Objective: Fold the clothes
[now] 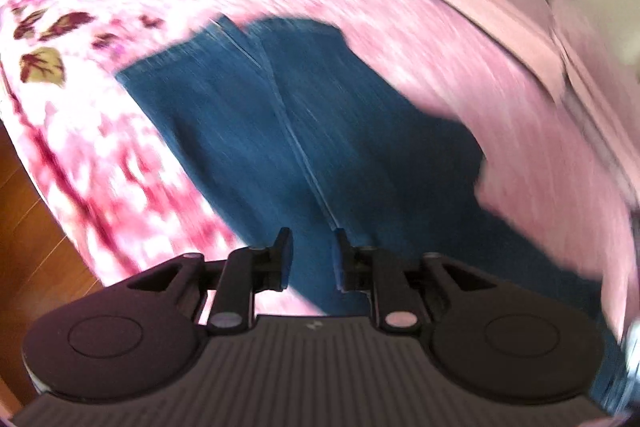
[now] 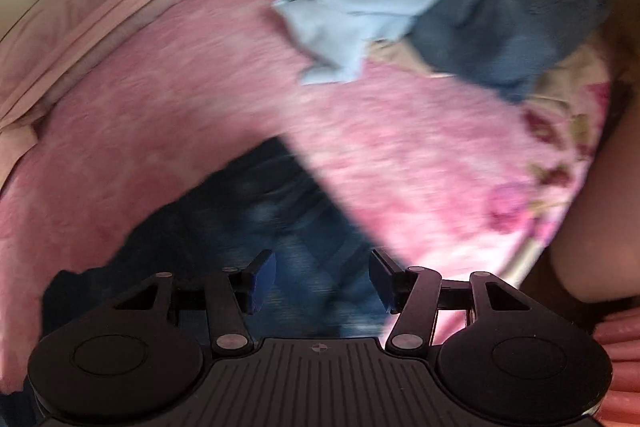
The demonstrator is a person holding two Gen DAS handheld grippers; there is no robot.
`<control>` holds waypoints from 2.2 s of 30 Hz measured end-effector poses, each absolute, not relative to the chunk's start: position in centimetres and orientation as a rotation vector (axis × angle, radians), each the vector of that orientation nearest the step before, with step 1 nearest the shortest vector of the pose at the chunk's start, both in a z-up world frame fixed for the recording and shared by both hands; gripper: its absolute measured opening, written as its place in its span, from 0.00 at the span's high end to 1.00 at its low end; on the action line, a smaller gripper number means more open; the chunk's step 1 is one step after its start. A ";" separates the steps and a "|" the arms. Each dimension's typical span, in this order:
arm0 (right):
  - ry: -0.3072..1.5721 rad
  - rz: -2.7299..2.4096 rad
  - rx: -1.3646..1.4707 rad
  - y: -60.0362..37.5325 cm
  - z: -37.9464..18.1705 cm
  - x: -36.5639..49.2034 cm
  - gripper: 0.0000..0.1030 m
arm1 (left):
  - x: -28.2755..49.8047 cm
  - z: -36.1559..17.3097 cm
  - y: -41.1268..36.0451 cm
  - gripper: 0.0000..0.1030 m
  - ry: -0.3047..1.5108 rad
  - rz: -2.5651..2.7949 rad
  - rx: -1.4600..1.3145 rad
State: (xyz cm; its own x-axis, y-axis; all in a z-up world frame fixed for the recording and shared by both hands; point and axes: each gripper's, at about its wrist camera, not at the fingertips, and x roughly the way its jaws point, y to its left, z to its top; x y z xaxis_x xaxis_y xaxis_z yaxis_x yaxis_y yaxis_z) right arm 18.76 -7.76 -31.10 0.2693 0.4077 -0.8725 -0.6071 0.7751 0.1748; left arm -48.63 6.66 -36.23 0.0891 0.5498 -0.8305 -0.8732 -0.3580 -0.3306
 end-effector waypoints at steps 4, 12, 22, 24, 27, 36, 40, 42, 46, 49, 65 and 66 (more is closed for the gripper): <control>1.105 0.737 -0.256 -4.0 -32.0 14.8 0.46 | -52.7 -36.9 10.8 0.79 0.251 1.608 -1.226; 1.130 0.710 -0.311 -2.0 -33.3 11.2 0.46 | -56.4 -40.3 17.0 0.84 0.074 1.612 -1.375; 1.155 0.641 -0.328 -1.7 -34.2 10.2 0.46 | -58.9 -33.5 8.7 1.00 -0.094 1.618 -1.138; 1.158 0.635 -0.342 -1.4 -34.8 9.8 0.46 | -59.7 -36.1 7.7 1.00 -0.024 1.664 -1.208; 1.146 0.639 -0.372 -1.2 -35.2 9.5 0.46 | -60.2 -39.3 7.1 1.00 0.057 1.695 -1.268; 1.163 0.651 -0.375 -2.2 -35.4 10.7 0.46 | -59.0 -37.5 8.0 0.97 0.246 1.645 -1.079; 1.184 0.673 -0.329 -3.2 -35.2 11.1 0.46 | -58.9 -39.0 9.1 0.94 0.338 1.660 -1.120; 1.194 0.693 -0.291 -4.0 -34.8 11.6 0.46 | -58.1 -37.6 8.7 0.89 0.374 1.711 -1.070; 1.244 0.762 -0.171 -6.0 -33.8 11.6 0.46 | -57.1 -35.1 6.1 0.88 0.351 1.719 -1.130; 1.350 0.871 -0.054 -7.2 -33.7 10.1 0.46 | -55.5 -35.0 4.5 0.88 0.288 1.553 -1.311; 1.909 0.799 0.360 -7.7 -41.5 3.1 0.65 | -49.9 -38.6 3.2 0.88 0.224 1.273 -1.560; 1.900 0.795 0.354 -7.5 -41.8 3.2 0.67 | -50.0 -38.7 3.2 0.88 0.216 1.276 -1.567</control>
